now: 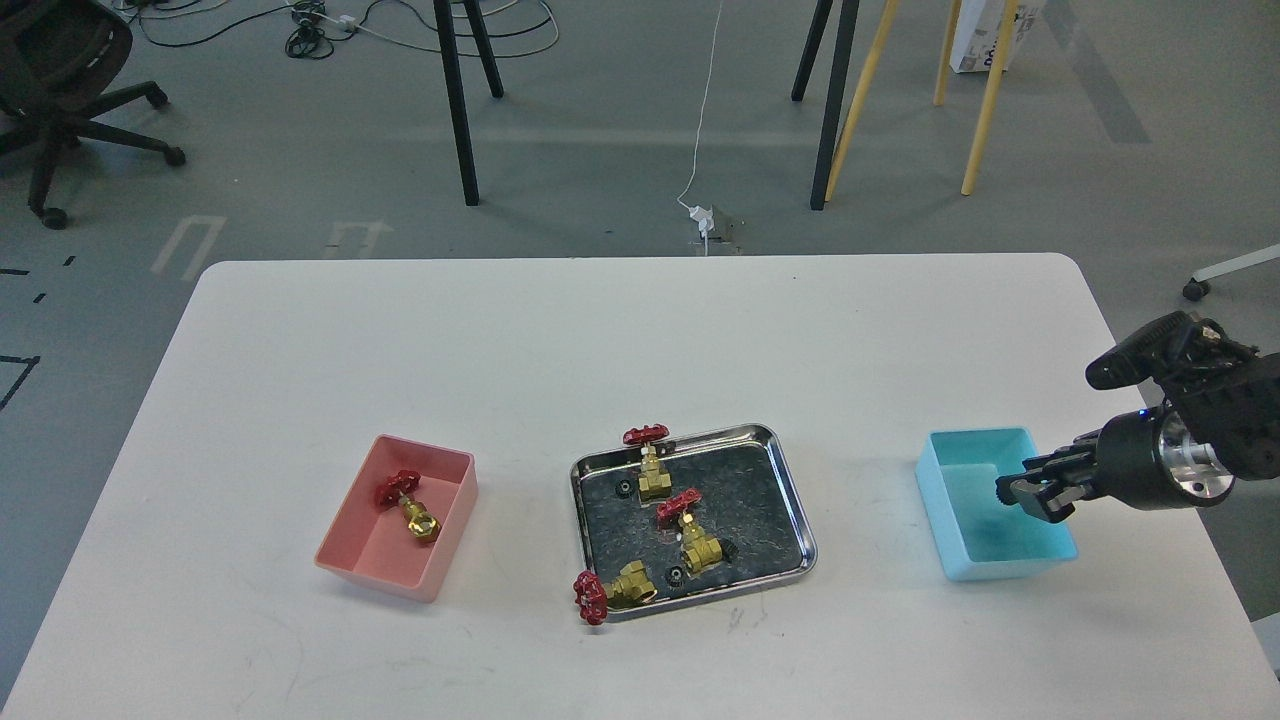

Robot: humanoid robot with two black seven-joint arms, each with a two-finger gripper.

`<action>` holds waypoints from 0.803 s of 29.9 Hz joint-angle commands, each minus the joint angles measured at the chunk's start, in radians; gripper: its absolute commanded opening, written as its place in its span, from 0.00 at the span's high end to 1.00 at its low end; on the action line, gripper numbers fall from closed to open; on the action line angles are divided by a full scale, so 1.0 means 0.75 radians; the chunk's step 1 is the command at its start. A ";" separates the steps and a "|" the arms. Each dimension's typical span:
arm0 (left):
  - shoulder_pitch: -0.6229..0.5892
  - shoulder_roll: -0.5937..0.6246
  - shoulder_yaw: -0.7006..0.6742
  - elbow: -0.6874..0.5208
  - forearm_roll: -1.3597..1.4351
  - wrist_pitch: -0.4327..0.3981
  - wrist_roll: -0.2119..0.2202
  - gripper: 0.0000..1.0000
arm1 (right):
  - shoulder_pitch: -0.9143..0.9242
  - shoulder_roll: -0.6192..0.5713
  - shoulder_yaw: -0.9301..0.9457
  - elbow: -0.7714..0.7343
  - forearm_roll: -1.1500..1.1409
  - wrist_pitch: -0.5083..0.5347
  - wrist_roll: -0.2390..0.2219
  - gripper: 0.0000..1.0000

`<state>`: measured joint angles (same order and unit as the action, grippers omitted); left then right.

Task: Place valve in pink box and gear in blue box

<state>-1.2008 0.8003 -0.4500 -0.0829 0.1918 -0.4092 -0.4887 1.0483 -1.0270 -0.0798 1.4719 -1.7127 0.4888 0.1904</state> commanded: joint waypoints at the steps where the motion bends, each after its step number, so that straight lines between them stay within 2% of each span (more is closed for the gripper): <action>1: 0.006 -0.003 0.001 0.000 0.000 -0.002 0.000 0.00 | -0.013 0.005 0.002 0.001 0.032 0.000 -0.002 0.27; 4: 0.006 -0.003 0.003 0.000 0.008 -0.005 0.000 0.00 | -0.017 0.007 0.029 -0.001 0.044 0.000 -0.002 0.25; 7: 0.002 -0.006 0.003 -0.002 0.014 -0.005 0.000 0.00 | -0.017 0.009 0.175 -0.013 0.189 0.000 -0.010 0.20; 9: -0.006 -0.034 0.011 -0.006 0.020 0.012 0.000 0.00 | -0.017 0.013 0.339 -0.036 0.360 0.000 -0.053 0.19; 11: -0.084 -0.114 0.041 -0.006 0.055 0.050 0.000 0.00 | -0.019 0.040 0.541 -0.089 0.569 0.000 -0.127 0.18; 14: -0.239 -0.228 0.144 -0.004 0.133 0.130 0.081 0.00 | -0.017 0.127 0.752 -0.224 0.835 0.000 -0.215 0.18; 18: -0.352 -0.453 0.248 -0.004 0.145 0.173 0.118 0.00 | -0.003 0.242 0.939 -0.434 1.038 0.000 -0.293 0.18; 24: -0.473 -0.768 0.263 0.000 0.141 0.175 0.195 0.00 | 0.034 0.359 1.053 -0.723 1.314 -0.316 -0.360 0.19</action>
<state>-1.5260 0.3308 -0.2538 -0.0830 0.3005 -0.2784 -0.3623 1.0593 -0.8016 0.6904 1.0277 -0.8308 0.3668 -0.0571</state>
